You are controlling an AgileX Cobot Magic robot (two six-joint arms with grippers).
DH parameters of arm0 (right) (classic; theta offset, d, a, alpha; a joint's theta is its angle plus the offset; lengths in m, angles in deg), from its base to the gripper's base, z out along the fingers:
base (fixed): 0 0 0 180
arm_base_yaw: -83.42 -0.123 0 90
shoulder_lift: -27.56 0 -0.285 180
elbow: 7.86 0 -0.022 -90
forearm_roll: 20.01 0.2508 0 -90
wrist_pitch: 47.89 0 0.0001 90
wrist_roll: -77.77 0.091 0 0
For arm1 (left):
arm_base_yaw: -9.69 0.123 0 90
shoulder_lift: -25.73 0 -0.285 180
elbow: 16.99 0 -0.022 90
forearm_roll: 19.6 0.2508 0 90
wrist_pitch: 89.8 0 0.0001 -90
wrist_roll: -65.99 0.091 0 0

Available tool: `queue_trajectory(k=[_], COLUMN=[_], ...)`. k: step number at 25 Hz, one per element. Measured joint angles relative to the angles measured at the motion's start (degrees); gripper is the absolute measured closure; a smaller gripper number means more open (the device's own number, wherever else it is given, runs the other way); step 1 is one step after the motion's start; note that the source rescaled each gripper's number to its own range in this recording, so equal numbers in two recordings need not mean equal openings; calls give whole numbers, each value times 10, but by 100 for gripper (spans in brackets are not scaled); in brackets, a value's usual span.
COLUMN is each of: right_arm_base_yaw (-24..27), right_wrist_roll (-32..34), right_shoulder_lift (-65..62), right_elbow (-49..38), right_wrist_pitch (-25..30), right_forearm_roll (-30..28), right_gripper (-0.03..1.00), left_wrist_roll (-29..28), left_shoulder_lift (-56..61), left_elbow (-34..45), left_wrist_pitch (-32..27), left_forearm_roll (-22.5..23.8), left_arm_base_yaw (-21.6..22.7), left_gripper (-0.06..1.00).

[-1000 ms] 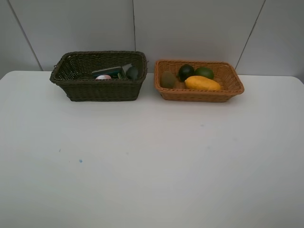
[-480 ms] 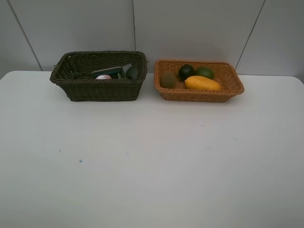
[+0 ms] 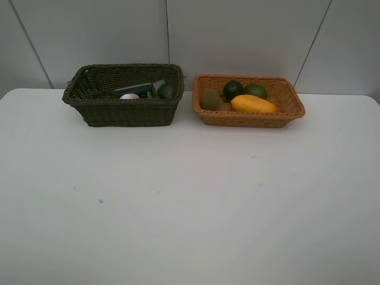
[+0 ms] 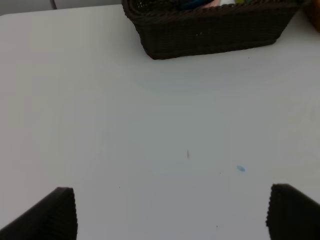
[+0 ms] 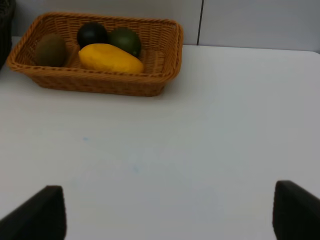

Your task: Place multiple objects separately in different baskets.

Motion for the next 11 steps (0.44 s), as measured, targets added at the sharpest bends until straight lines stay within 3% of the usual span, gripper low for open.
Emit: queue_trajectory(k=[11], right_arm_base_yaw=[0], right_wrist_roll=[0], right_shoulder_lift=[0], right_elbow=[0], right_wrist_pitch=[0], right_forearm_roll=[0], right_gripper=[-3], left_wrist_roll=[1], left_shoulder_lift=[0], left_elbow=[0], left_wrist_pitch=[0], left_forearm_roll=[0], left_arm_base_yaw=[0], left_gripper=[-5])
